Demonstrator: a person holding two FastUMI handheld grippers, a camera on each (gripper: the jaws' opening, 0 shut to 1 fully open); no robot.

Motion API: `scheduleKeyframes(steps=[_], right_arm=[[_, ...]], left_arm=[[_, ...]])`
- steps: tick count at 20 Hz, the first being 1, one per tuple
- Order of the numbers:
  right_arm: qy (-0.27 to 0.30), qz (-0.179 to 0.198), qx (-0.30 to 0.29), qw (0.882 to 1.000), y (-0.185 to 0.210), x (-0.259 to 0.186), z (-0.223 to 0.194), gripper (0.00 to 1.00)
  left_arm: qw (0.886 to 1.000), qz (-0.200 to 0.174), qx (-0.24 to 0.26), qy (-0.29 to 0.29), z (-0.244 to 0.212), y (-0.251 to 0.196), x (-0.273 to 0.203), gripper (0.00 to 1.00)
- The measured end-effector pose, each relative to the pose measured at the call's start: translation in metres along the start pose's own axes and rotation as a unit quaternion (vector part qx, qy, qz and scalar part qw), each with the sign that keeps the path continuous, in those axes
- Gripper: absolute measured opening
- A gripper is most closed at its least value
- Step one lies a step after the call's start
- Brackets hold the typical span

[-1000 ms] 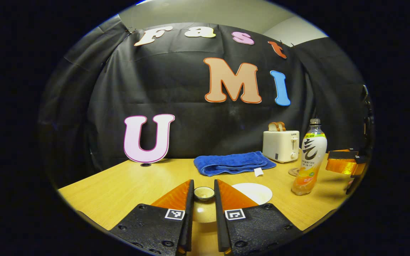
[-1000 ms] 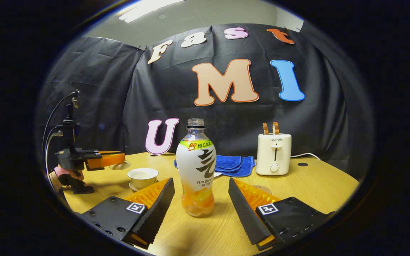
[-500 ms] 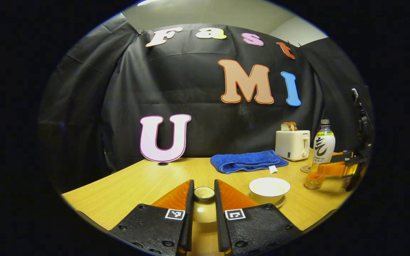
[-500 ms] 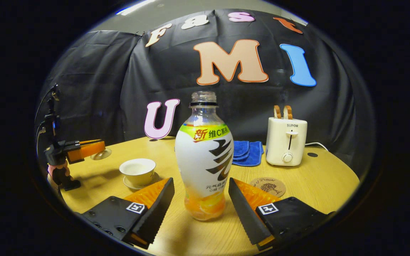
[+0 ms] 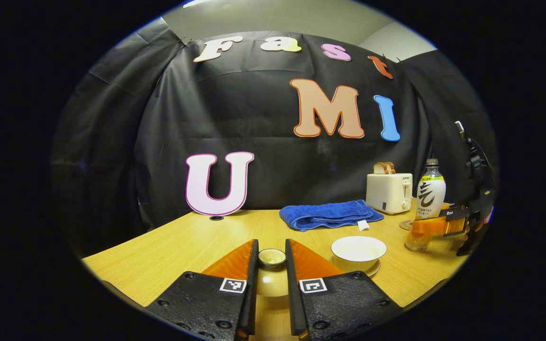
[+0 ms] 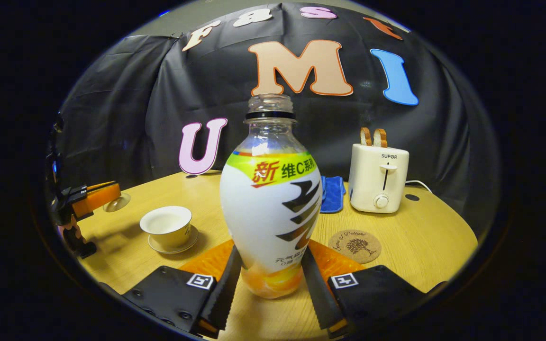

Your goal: Open the teacup lid with one hand, grasp the water bottle and pour water into the teacup with the other hand; after pouring, place the water bottle on the coaster and then close the teacup lid.

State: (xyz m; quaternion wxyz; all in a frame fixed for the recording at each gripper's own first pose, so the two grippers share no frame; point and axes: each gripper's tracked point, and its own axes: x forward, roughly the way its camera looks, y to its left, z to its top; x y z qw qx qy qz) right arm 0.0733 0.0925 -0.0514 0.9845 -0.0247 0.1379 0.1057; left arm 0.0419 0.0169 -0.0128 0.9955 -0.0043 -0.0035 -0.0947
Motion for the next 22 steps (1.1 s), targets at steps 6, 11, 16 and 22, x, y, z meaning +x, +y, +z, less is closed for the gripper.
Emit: scheduleKeyframes(steps=[6,11,16,22], right_arm=[[-0.005,-0.041,-0.024,0.999,-0.008,-0.002,0.003,0.67],[-0.005,-0.072,-0.094,0.993,-0.011,-0.01,0.02,0.67],[-0.013,-0.121,-0.192,0.974,-0.025,-0.015,0.05,0.67],[-0.015,-0.167,-0.327,0.93,-0.03,-0.006,0.07,0.67]], left_arm=[[1.0,0.003,0.0,0.0,0.0,0.002,0.001,0.26],[1.0,0.007,0.0,0.001,-0.001,0.003,0.0,0.26],[1.0,0.007,0.0,0.001,0.0,0.004,0.001,0.26],[1.0,0.006,-0.001,0.001,0.0,0.003,0.001,0.26]])
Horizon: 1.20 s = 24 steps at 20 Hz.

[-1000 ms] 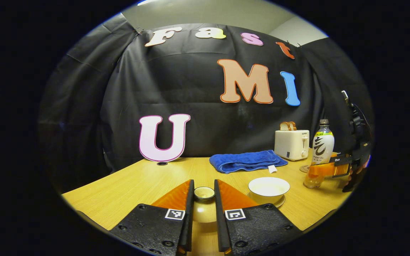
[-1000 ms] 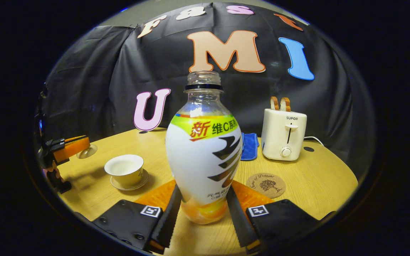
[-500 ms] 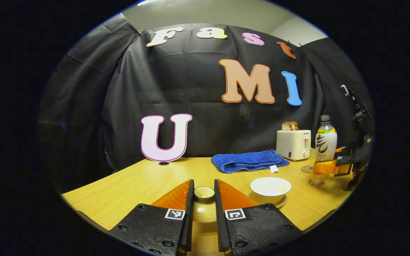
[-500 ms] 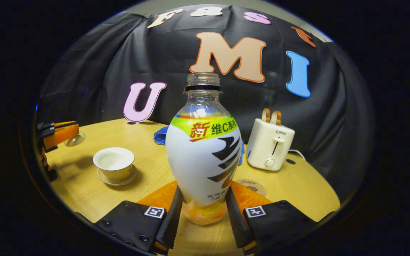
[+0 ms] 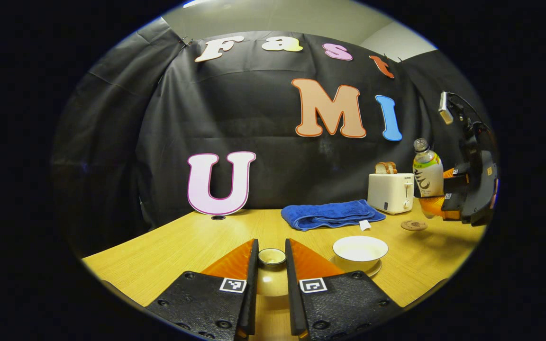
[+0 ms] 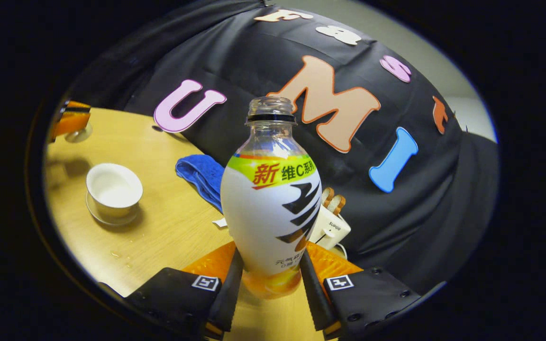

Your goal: Open the teacup lid with one hand, grasp the water bottle and pour water into the teacup with the other hand; after pouring, place the water bottle on the coaster and then close the teacup lid.

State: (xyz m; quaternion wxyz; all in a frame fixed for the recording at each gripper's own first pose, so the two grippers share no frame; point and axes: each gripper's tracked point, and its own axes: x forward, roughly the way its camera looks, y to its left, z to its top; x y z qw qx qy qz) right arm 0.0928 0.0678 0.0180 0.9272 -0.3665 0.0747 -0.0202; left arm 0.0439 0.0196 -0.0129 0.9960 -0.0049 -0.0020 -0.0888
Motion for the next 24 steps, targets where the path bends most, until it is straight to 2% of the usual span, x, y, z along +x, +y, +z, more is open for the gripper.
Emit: scheduleKeyframes(steps=[3,6,11,16,20,24], right_arm=[[-0.01,-0.006,-0.077,0.997,0.011,0.004,0.003,0.66],[-0.032,-0.017,-0.164,0.986,0.02,0.0,0.007,0.67],[-0.074,-0.036,-0.276,0.958,0.036,-0.004,0.018,0.66],[-0.092,-0.046,-0.351,0.931,0.046,0.001,0.024,0.66],[-0.118,-0.068,-0.42,0.897,0.045,0.004,0.037,0.66],[-0.125,-0.075,-0.454,0.879,0.051,0.007,0.03,0.67]], left_arm=[[1.0,-0.001,0.0,0.0,0.0,0.0,0.0,0.26],[1.0,-0.001,0.0,0.001,-0.001,0.0,-0.001,0.26],[1.0,-0.001,0.0,0.001,-0.001,0.0,0.0,0.26],[1.0,0.0,-0.001,0.002,-0.001,0.0,0.0,0.26],[1.0,0.001,-0.001,0.002,-0.001,0.001,0.0,0.26],[1.0,0.002,-0.001,0.003,-0.001,0.001,0.0,0.26]])
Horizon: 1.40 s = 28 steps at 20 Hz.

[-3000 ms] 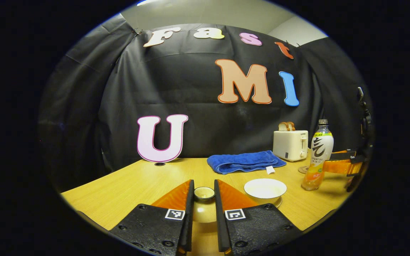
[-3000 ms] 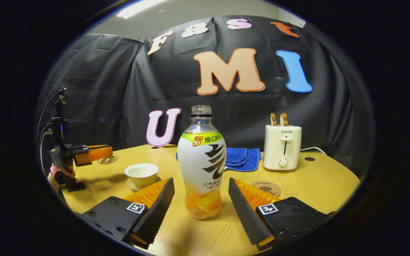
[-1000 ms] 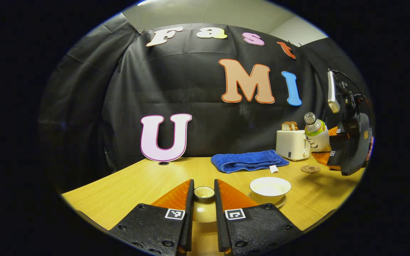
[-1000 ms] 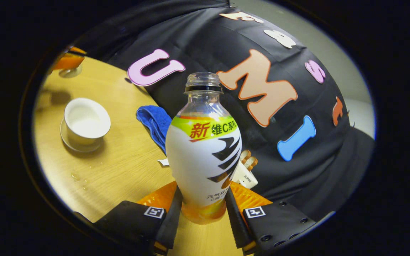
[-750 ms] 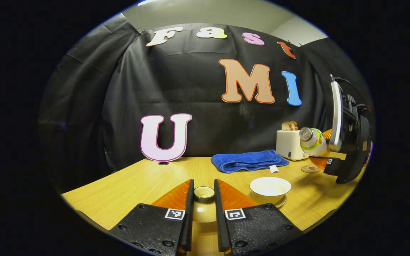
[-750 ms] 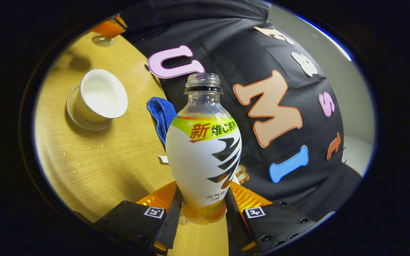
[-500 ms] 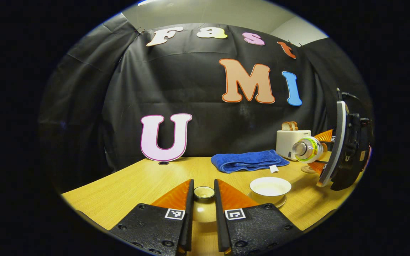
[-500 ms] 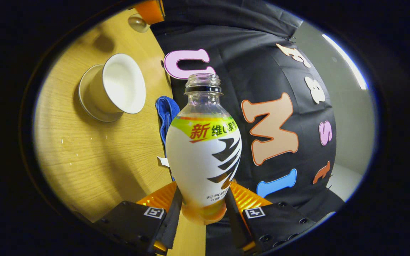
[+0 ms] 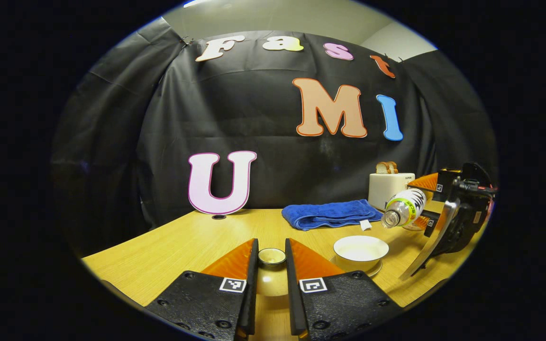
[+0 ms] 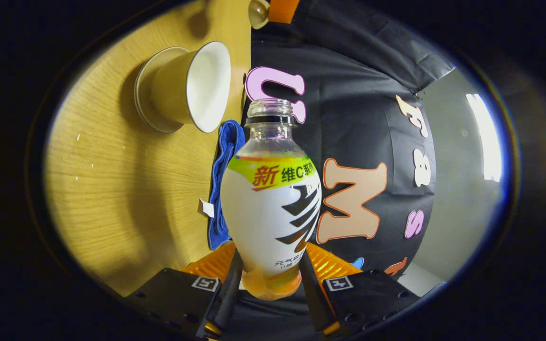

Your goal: Open the teacup lid with one hand, grasp the water bottle and pour water into the teacup with the other hand; after pouring, place the water bottle on the coaster and then close the teacup lid.

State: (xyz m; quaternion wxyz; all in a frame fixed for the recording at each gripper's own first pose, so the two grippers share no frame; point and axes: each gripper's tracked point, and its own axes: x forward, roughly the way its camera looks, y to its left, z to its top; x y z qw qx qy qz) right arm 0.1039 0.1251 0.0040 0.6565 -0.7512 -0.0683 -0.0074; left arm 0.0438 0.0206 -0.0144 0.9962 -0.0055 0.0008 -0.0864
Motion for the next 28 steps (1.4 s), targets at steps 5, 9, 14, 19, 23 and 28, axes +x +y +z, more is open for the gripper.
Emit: scheduleKeyframes(steps=[5,9,14,19,23,28], right_arm=[[-0.021,-0.027,-0.064,0.997,-0.014,0.003,0.007,0.65],[-0.021,-0.043,-0.094,0.994,-0.019,0.005,0.006,0.65],[-0.019,-0.054,-0.108,0.992,-0.022,0.006,0.005,0.66],[-0.025,-0.077,-0.132,0.988,-0.031,0.009,0.008,0.67],[-0.035,-0.083,-0.143,0.986,-0.032,0.008,0.012,0.67],[-0.025,-0.034,-0.07,0.997,-0.015,0.009,0.006,0.66]], left_arm=[[1.0,0.0,0.0,0.0,0.001,0.0,0.0,0.26],[1.0,0.0,0.0,0.001,0.0,0.0,0.0,0.26],[1.0,0.0,0.0,0.0,0.001,0.0,0.0,0.26],[1.0,0.0,0.0,0.0,0.0,0.0,0.0,0.26],[1.0,0.0,-0.001,0.0,0.0,0.0,0.0,0.26],[1.0,0.0,0.0,0.0,0.0,0.0,-0.001,0.26]])
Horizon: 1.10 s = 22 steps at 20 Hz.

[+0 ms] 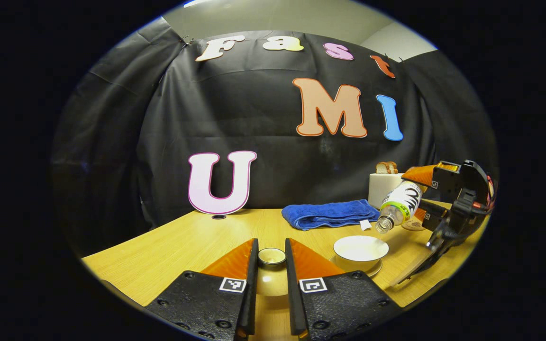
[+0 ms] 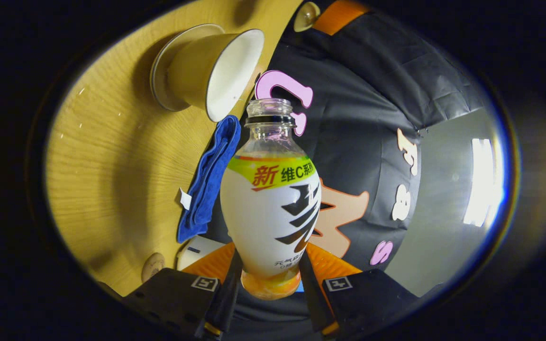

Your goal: Open the teacup lid with one hand, grasp the water bottle and pour water into the teacup with the other hand; after pouring, place the water bottle on the coaster and then close the teacup lid.

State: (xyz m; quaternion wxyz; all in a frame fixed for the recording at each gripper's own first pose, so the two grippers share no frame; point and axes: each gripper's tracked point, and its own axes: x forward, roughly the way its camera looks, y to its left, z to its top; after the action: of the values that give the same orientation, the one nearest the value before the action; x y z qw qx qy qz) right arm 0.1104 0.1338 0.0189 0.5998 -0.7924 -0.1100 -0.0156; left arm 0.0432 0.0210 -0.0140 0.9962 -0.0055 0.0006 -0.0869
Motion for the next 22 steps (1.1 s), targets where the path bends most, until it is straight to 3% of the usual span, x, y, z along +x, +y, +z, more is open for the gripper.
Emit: scheduleKeyframes(steps=[3,5,7,8,10,12,14,15,17,19,22], right_arm=[[0.008,0.05,0.085,0.995,0.02,-0.002,0.003,0.68],[0.013,0.085,0.144,0.986,0.029,-0.01,0.007,0.69],[0.02,0.129,0.23,0.964,0.036,-0.017,0.012,0.69],[0.024,0.137,0.262,0.955,0.035,-0.017,0.013,0.64],[0.027,0.142,0.321,0.936,0.02,-0.014,0.011,0.69],[0.032,0.149,0.423,0.893,0.001,-0.012,0.002,0.65],[0.039,0.156,0.488,0.858,-0.003,-0.01,-0.003,0.68],[0.044,0.158,0.528,0.833,-0.003,-0.007,-0.008,0.7],[0.05,0.155,0.589,0.792,-0.009,-0.003,-0.019,0.65],[0.057,0.151,0.636,0.754,-0.01,0.001,-0.033,0.67],[0.065,0.136,0.671,0.726,-0.003,0.002,-0.058,0.66]], left_arm=[[1.0,0.0,0.0,0.0,0.0,-0.001,0.001,0.26],[1.0,0.0,0.0,0.0,0.0,-0.001,0.001,0.26],[1.0,0.0,0.0,0.0,0.0,-0.001,0.001,0.26],[1.0,0.0,0.0,0.0,0.0,0.0,0.001,0.26],[1.0,0.0,0.0,0.0,0.0,-0.001,0.001,0.26],[1.0,0.0,0.001,0.0,-0.001,0.0,0.001,0.26],[1.0,-0.002,0.0,0.0,-0.001,-0.001,0.001,0.26],[1.0,-0.002,0.0,-0.001,0.0,-0.001,0.001,0.26],[1.0,-0.002,0.0,-0.001,0.0,-0.001,0.001,0.26],[1.0,-0.002,0.0,-0.001,-0.001,-0.001,0.001,0.26],[1.0,-0.002,0.0,-0.001,-0.001,-0.001,0.002,0.26]])
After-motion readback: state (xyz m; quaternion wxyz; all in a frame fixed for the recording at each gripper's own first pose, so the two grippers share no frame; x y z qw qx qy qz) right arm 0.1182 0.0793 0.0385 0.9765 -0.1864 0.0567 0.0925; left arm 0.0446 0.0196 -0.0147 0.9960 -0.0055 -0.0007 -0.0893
